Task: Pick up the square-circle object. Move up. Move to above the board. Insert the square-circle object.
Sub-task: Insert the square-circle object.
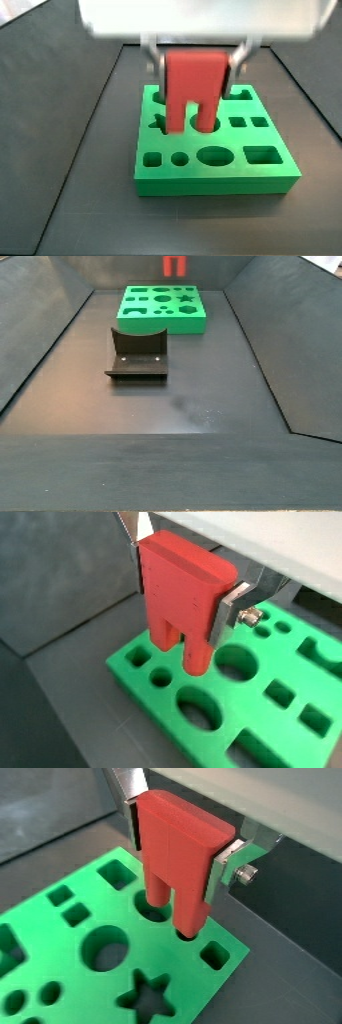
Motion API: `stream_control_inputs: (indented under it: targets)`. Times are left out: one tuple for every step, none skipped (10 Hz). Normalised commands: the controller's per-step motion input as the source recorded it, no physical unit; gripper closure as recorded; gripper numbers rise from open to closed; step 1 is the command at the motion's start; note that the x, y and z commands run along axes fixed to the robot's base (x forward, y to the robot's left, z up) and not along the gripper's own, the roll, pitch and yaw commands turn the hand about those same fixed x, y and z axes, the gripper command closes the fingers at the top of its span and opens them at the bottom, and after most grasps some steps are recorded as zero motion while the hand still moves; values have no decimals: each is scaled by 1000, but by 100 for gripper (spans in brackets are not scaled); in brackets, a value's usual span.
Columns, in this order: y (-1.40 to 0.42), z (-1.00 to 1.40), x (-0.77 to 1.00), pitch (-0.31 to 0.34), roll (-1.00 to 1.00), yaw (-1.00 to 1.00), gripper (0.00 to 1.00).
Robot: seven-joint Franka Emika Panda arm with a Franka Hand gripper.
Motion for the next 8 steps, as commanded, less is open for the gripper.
stream_control_inputs:
  targets:
    - [-303, -703, -211, -153, 283, -63, 100]
    - [-186, -523, -291, -161, 203, -11, 100]
    - [-23, -251, -177, -70, 129, 0, 100]
    - [0, -123, -51, -29, 76, 26, 100]
    - [0, -94, -57, -41, 54, 109, 100]
    - [-34, -66, -131, -74, 39, 137, 100]
    - [-43, -71, -283, -109, 60, 169, 100]
    - [-37, -86, -277, -110, 57, 163, 100]
